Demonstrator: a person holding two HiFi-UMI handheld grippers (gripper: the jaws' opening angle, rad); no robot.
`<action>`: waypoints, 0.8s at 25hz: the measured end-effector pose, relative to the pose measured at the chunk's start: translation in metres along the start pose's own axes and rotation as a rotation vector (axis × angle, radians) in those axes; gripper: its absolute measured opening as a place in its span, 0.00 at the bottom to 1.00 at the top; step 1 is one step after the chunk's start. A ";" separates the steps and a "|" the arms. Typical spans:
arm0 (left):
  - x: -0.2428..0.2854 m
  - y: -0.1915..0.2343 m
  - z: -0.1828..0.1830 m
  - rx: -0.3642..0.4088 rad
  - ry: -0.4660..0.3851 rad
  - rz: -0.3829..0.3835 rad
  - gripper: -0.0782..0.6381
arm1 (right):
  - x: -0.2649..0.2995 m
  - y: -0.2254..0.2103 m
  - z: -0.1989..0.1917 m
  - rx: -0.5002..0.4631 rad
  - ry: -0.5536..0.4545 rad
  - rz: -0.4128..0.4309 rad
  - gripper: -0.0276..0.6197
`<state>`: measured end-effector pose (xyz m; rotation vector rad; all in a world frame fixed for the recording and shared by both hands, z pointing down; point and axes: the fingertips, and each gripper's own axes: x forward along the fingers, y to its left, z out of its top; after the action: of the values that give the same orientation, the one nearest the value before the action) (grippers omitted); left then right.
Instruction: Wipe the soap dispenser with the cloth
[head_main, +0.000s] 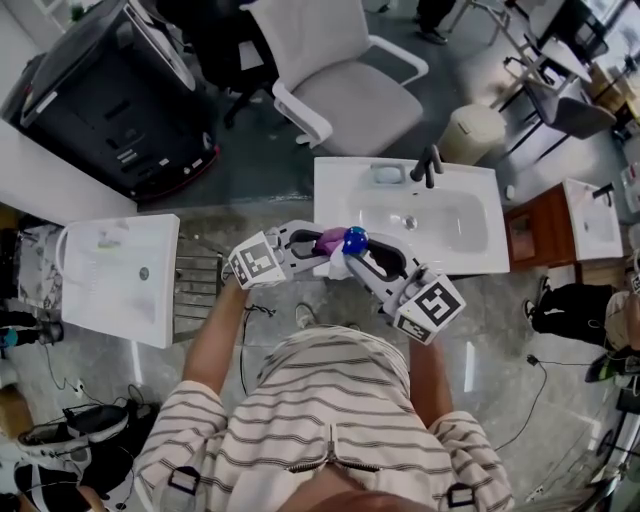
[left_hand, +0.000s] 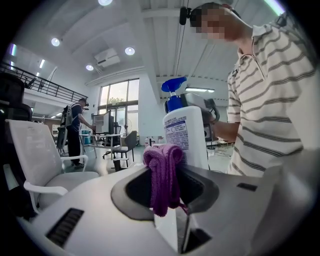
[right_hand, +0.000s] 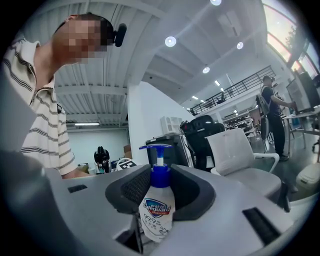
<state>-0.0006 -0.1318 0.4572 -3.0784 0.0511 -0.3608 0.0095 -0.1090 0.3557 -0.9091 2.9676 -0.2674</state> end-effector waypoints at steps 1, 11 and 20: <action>-0.001 -0.001 -0.001 -0.002 0.000 0.003 0.27 | 0.000 0.000 0.000 -0.002 0.000 0.000 0.25; -0.014 -0.012 -0.001 -0.063 -0.030 0.046 0.27 | -0.003 -0.002 -0.005 0.021 0.002 -0.027 0.25; -0.024 -0.008 0.019 -0.094 -0.103 0.150 0.27 | -0.001 -0.012 -0.011 0.013 0.028 -0.081 0.25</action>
<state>-0.0195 -0.1225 0.4335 -3.1532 0.3014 -0.1986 0.0159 -0.1164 0.3687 -1.0345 2.9542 -0.3036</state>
